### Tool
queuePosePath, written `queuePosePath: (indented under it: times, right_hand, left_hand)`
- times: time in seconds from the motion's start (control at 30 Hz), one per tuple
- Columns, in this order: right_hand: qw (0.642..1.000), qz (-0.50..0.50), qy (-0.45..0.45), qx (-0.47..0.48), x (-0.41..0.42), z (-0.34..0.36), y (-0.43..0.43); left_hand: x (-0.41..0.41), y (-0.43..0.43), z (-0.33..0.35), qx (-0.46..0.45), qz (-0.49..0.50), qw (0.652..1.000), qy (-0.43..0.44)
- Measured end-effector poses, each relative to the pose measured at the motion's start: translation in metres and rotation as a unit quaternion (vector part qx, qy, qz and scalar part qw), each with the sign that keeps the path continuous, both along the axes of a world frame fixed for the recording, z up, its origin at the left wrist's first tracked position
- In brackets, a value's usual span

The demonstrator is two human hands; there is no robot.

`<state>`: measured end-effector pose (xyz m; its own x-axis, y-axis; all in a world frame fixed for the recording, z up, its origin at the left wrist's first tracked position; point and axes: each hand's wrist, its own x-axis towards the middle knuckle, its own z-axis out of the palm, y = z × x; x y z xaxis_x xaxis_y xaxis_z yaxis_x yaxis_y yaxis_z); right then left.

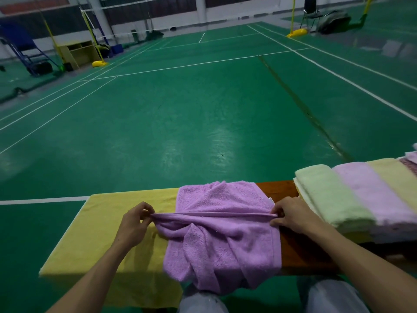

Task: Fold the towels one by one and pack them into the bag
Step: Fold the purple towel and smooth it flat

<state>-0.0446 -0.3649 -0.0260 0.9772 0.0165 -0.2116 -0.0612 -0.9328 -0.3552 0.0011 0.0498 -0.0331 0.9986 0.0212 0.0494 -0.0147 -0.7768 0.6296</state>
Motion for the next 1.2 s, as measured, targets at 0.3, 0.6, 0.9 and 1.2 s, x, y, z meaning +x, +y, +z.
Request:
queuePosePath:
  times: [0.3,0.6,0.9,1.2]
  right_hand:
    - [0.999,0.021,0.029,-0.018,0.003,-0.004,0.003]
    - [0.998,0.031,0.045,0.019,-0.001,0.003,0.003]
    - [0.981,-0.045,0.037,0.182,-0.016,0.01,-0.002]
    - [0.865,-0.205,0.028,0.457,-0.037,0.03,0.008]
  left_hand:
    - [-0.005,-0.005,0.003,-0.083,0.035,0.996,0.027]
    - [-0.013,-0.01,0.008,-0.117,0.055,0.991,0.037]
    - [-0.022,-0.014,0.015,-0.124,0.055,0.991,0.015]
    - [-0.033,-0.024,0.028,-0.253,0.099,0.962,0.013]
